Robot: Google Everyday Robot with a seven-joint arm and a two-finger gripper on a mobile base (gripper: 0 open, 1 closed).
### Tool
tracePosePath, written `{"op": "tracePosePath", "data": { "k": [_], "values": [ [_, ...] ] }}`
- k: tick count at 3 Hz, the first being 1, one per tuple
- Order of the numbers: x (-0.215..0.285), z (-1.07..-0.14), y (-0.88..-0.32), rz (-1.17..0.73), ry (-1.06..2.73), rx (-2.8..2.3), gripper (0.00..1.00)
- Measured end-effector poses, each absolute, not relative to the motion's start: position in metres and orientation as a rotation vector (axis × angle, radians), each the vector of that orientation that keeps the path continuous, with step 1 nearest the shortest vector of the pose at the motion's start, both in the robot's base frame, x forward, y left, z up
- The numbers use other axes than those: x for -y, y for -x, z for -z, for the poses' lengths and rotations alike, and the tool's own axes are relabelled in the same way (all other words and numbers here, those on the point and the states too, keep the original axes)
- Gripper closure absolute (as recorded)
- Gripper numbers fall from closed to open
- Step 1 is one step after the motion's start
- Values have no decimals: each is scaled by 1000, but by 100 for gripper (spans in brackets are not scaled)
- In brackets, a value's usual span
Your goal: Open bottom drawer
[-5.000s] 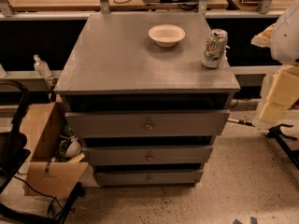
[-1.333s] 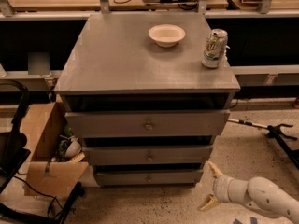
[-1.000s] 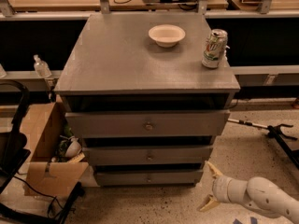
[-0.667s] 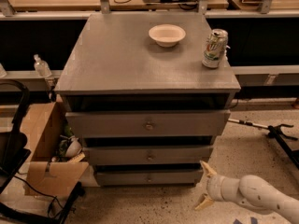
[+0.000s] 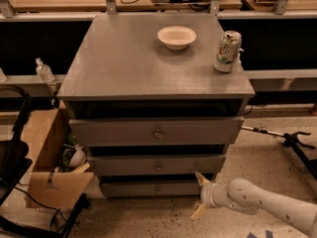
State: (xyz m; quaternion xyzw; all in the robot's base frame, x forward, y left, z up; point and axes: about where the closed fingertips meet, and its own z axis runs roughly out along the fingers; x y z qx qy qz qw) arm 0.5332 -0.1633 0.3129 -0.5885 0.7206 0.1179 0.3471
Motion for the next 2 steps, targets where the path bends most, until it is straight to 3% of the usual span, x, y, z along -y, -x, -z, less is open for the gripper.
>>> {"op": "tracePosePath", "data": {
  "k": [2],
  "values": [
    [138,-255,-541,-341,1630,-1905,0]
  ]
}}
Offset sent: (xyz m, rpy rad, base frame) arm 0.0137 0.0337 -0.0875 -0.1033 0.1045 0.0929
